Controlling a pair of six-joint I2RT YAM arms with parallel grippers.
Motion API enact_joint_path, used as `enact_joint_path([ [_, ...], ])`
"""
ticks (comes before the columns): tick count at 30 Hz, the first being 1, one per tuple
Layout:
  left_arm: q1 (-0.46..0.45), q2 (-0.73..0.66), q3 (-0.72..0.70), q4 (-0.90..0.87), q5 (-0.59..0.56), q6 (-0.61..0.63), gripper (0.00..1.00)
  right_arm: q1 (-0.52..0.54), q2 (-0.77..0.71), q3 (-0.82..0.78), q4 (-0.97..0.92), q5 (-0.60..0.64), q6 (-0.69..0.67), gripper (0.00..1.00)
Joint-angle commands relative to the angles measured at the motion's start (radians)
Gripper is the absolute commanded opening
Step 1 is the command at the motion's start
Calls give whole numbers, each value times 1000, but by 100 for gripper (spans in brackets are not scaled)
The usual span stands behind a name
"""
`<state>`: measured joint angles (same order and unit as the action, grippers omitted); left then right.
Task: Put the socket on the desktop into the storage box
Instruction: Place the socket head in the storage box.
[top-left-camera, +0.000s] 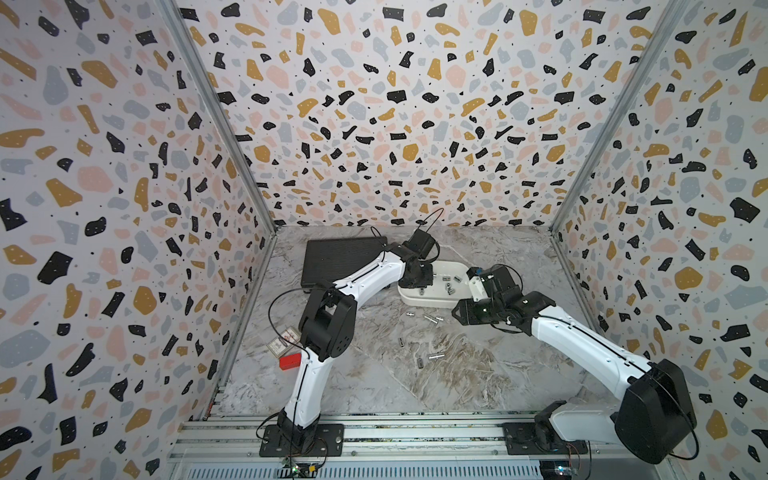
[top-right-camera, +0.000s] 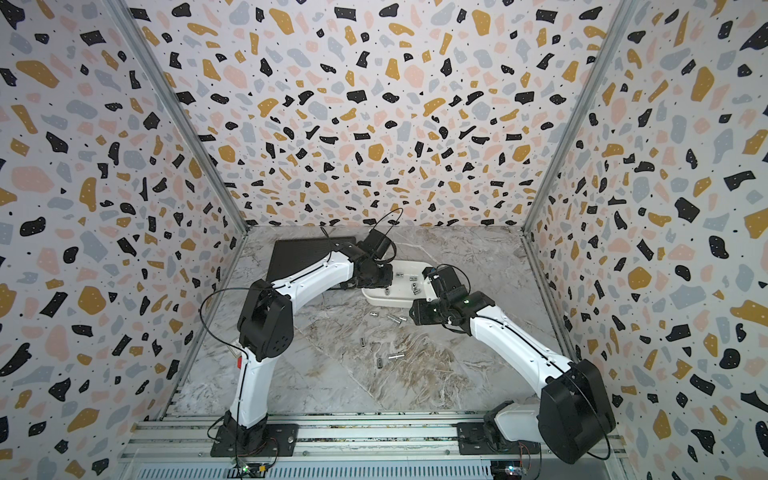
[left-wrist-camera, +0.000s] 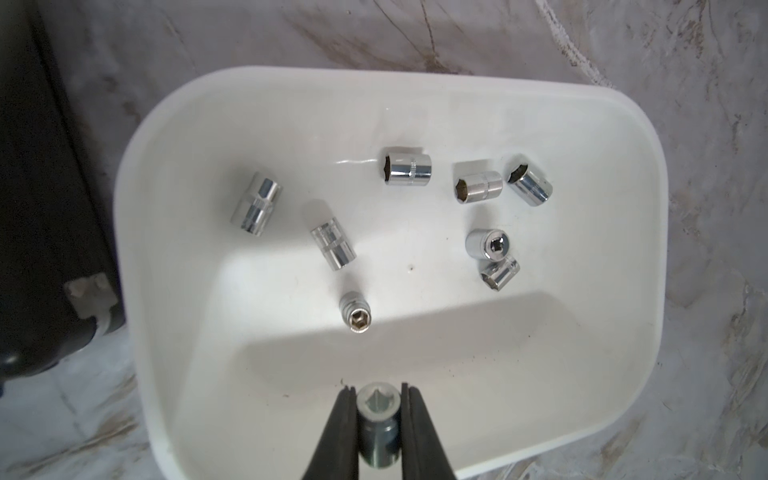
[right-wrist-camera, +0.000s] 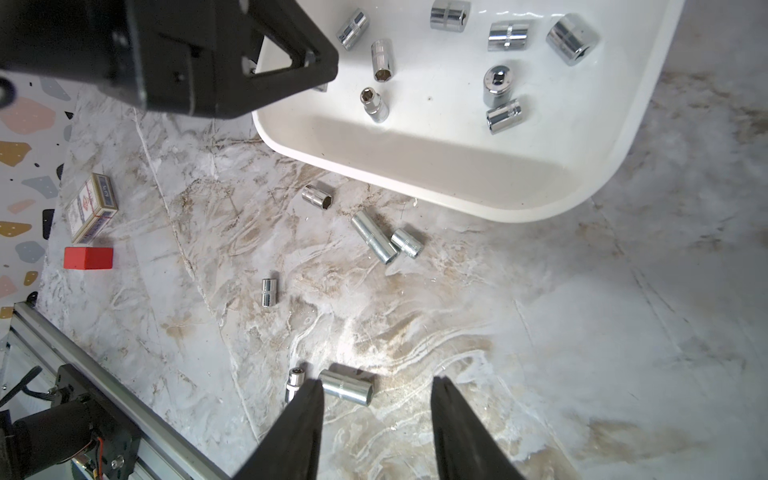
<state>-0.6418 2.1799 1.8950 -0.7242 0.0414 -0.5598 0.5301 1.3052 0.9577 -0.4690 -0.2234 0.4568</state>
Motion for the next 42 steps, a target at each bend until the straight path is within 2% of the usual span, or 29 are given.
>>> enact_joint_path([
  [1, 13, 47, 72, -36, 4, 32, 0, -5, -44, 3, -34, 19, 8, 47],
  [12, 27, 186, 231, -72, 23, 58, 1, -11, -67, -20, -47, 27, 5, 47],
  [23, 28, 244, 303, -80, 27, 78, 4, -18, -79, -39, -50, 30, 2, 47],
  [33, 29, 255, 328, -90, 28, 81, 28, -18, -83, -50, -47, 29, 5, 47],
  [37, 30, 242, 322, -87, 29, 82, 32, -19, -86, -55, -43, 25, 9, 47],
  [42, 29, 207, 292, -73, 29, 86, 32, -18, -91, -58, -43, 24, 13, 47],
])
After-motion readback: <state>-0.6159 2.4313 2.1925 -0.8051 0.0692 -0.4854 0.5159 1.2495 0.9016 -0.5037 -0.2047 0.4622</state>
